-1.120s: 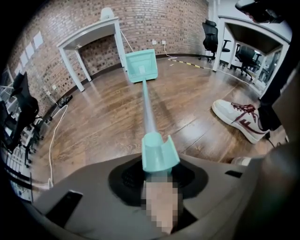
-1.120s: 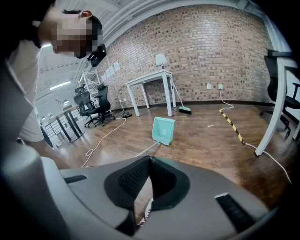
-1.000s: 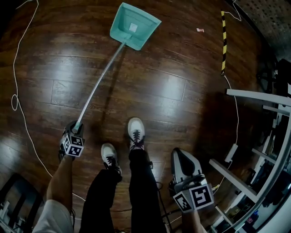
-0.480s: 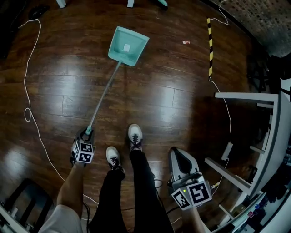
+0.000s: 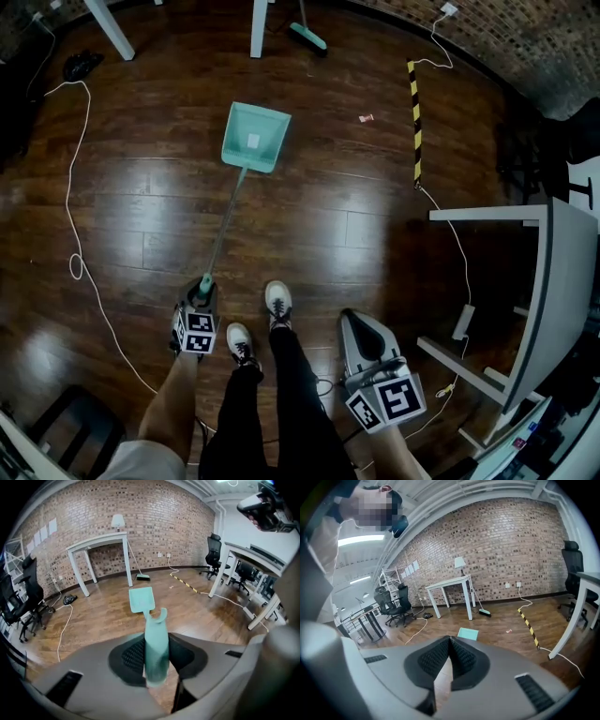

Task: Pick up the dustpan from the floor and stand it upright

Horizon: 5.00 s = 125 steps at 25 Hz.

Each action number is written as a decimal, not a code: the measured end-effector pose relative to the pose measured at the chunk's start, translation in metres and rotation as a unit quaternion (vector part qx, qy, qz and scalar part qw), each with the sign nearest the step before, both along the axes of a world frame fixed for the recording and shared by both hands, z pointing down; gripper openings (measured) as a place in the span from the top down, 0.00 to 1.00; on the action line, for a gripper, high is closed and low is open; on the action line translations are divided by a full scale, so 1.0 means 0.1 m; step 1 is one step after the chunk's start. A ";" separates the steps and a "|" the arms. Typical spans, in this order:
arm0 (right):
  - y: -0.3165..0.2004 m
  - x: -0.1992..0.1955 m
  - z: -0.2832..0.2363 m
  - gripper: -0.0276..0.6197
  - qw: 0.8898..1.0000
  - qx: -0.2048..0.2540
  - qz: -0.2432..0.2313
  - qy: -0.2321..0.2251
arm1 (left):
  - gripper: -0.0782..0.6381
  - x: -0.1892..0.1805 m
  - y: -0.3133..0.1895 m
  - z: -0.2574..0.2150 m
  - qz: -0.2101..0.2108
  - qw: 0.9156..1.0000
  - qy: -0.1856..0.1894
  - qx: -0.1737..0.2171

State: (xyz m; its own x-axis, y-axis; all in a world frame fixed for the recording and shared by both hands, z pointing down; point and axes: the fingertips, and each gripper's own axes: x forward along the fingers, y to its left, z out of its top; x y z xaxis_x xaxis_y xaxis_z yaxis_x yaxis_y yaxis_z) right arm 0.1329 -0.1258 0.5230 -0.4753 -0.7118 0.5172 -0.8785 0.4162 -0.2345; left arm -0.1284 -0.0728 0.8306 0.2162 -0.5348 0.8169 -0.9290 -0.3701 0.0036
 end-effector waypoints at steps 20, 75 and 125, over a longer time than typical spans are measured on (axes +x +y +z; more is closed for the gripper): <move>-0.84 0.45 -0.62 0.98 0.997 0.036 0.060 -0.018 | 0.70 0.53 -1.65 -1.30 -0.059 0.997 0.047 -0.015; -1.83 0.79 -0.87 0.98 0.996 0.058 0.054 -0.042 | 0.51 0.05 -4.68 -2.57 -0.141 0.989 0.023 -0.045; 0.39 -0.34 -3.30 0.98 0.972 0.227 0.055 -0.023 | 0.90 0.42 -0.40 -6.21 0.110 0.900 0.143 0.397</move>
